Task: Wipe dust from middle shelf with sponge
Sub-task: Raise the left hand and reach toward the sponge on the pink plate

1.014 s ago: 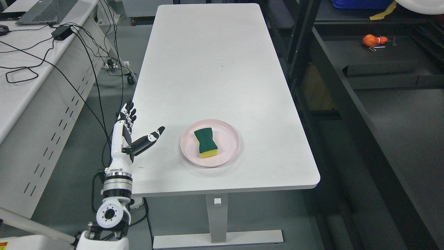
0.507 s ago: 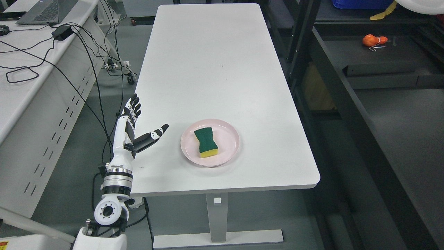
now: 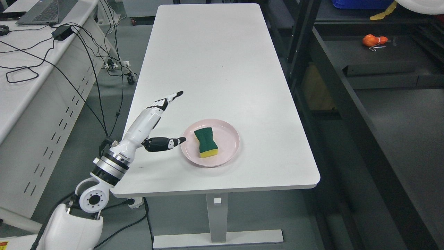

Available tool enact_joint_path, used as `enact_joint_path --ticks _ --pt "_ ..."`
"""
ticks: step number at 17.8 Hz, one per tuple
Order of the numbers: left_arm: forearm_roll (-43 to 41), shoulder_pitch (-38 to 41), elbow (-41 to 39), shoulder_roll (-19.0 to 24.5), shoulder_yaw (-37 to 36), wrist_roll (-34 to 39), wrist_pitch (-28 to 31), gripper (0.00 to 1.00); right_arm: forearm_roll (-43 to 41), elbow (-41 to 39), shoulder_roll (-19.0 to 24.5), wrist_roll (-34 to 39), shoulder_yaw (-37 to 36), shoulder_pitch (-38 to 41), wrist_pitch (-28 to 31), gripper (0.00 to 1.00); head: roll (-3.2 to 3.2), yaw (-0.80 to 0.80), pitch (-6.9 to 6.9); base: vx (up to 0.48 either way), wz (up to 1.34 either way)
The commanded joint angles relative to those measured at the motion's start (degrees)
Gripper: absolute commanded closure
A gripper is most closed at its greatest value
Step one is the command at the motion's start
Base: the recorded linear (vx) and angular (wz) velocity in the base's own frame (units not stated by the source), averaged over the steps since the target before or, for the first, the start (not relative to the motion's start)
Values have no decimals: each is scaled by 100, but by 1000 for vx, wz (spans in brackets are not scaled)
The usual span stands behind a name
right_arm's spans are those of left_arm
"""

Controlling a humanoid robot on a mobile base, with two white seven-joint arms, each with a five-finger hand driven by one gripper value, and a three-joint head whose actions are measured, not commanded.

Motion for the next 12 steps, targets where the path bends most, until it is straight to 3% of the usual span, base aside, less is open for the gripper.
enact_joint_path --ticks 1,3,8,12 --pt "-2414 -1068 652 1221 -482 -682 -1221 2 0 -100 -100 -3 0 -1 1 0 0 0 0 0 0" --pt "-2273 -1176 679 940 -421 -735 -1407 2 0 -100 -100 -3 0 -1 1 0 0 0 0 0 0" --pt "-2509 -1596 687 1140 -482 -1368 -1426 9 0 -100 -100 -3 0 -1 1 0 0 0 0 0 0" --pt "-3125 -2352 1635 923 -700 -1324 -1426 13 0 -100 -100 -3 0 -1 1 0 0 0 0 0 0"
